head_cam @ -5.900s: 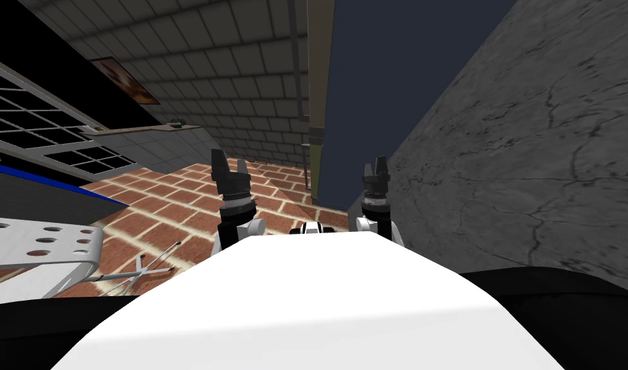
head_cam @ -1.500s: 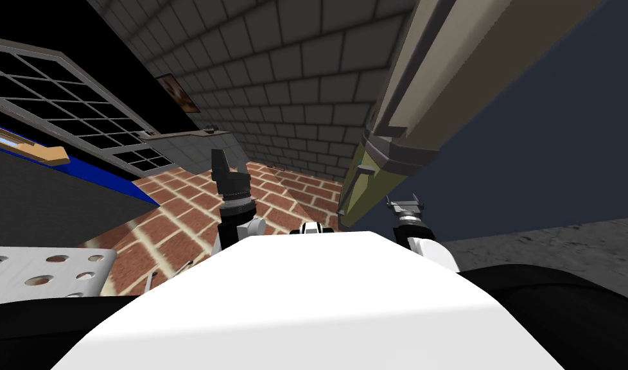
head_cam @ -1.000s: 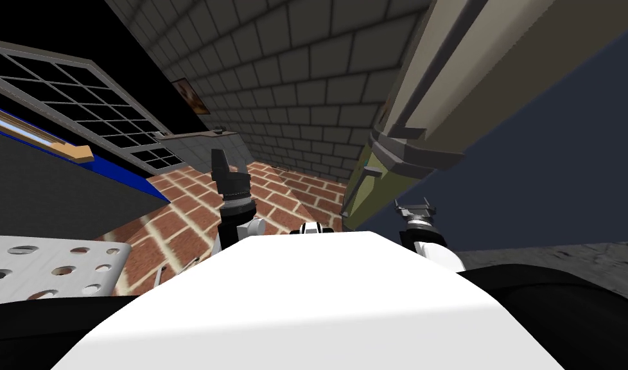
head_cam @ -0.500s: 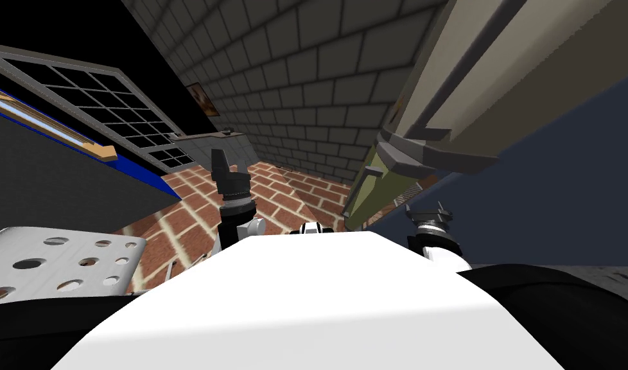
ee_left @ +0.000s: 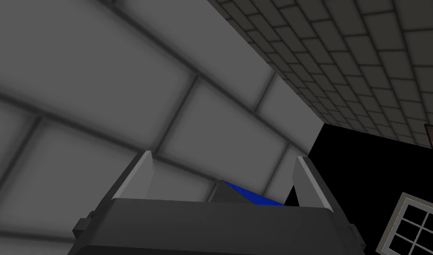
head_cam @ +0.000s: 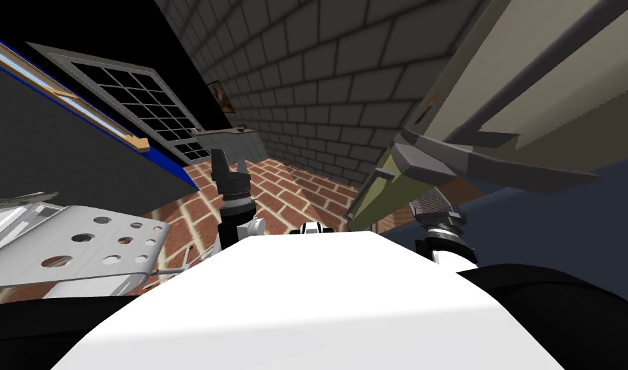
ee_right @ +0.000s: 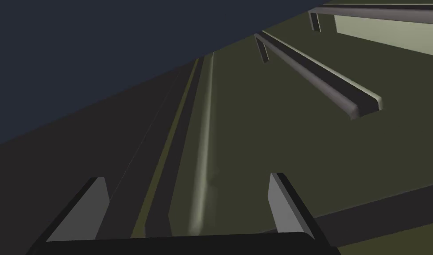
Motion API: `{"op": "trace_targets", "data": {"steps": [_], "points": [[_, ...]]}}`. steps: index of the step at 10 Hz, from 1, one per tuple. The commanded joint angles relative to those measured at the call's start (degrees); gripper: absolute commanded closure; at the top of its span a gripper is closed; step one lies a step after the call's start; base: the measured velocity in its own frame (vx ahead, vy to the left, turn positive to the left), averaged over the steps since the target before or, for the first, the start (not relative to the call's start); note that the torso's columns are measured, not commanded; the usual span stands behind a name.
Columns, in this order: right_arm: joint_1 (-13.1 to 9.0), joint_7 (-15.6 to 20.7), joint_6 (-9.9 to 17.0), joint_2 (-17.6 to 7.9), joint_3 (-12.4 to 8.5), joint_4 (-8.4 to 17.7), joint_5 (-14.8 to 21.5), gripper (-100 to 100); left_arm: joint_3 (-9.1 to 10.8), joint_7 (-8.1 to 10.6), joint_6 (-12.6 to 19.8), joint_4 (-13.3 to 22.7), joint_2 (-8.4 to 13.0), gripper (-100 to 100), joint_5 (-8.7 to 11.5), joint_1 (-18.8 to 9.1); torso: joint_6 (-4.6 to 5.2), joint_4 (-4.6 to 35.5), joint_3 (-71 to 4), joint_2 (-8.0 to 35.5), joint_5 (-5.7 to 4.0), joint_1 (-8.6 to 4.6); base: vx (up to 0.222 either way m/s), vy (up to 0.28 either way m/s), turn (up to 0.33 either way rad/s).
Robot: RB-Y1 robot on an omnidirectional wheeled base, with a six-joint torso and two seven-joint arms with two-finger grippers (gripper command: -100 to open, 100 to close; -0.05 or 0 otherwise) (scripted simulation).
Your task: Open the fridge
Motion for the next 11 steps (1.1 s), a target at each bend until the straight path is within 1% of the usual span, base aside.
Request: {"op": "trace_targets", "data": {"steps": [1, 2, 3, 7, 8, 9, 10, 11], "points": [[-0.2, 0.6, -0.6, 0.1, -1.7, -0.5, 3.6, -100, 0.01, 0.0, 0.0, 0.0, 0.0, 0, 0.0, 0.0, 0.6, 0.2, 0.6, 0.8, -0.14, -0.34, 0.07, 0.057, 0.051], [0.1, 1.0, -0.5, -0.1, -2.7, -0.5, 5.1, -100, 0.02, 0.0, 0.0, 0.0, 0.0, 0, 0.0, 0.0, 0.69, 0.4, 1.0, 1.4, -0.22, -0.53, 0.05, 0.066, 0.126], [0.1, 1.0, -0.5, -0.1, -2.7, -0.5, 5.1, -100, 0.01, 0.0, 0.0, 0.0, 0.0, 0, 0.0, 0.0, 0.73, 0.5, 1.1, 1.7, -0.22, -0.46, 0.027, 0.043, 0.041], [0.7, 2.1, 0.0, -1.7, -5.4, -0.4, 9.6, -100, 0.01, 0.0, 0.0, 0.0, 0.0, 0, 0.0, 0.0, 0.77, 0.3, 0.8, 1.2, -0.14, -0.25, 0.026, 0.058, 0.077], [0.9, 2.0, 0.2, -1.4, -4.7, -0.5, 8.8, -100, 0.01, 0.0, 0.0, 0.0, 0.0, 0, 0.0, 0.0, 0.76, 0.3, 0.8, 1.2, -0.15, -0.24, 0.021, 0.037, 0.014], [1.6, 1.2, -0.7, -2.1, -5.9, -1.0, 8.3, -100, 0.02, 0.0, 0.0, 0.0, 0.0, 0, 0.0, 0.0, 0.78, 0.3, 0.9, 1.3, -0.18, -0.4, 0.107, -0.062, -0.045], [1.3, 1.7, -0.2, -1.6, -5.3, -0.9, 8.6, -100, 0.03, 0.0, 0.0, 0.0, 0.0, 0, 0.0, 0.0, 0.78, 0.3, 0.8, 1.1, -0.26, -0.69, 0.068, -0.042, -0.005], [1.3, 1.6, -0.3, -1.7, -5.4, -0.9, 8.6, 100, 0.03, 0.0, 0.0, 0.0, 0.0, 0, 0.0, 0.0, 0.75, 0.3, 0.8, 1.3, -0.24, -0.49, 0.011, -0.007, 0.004]]}}
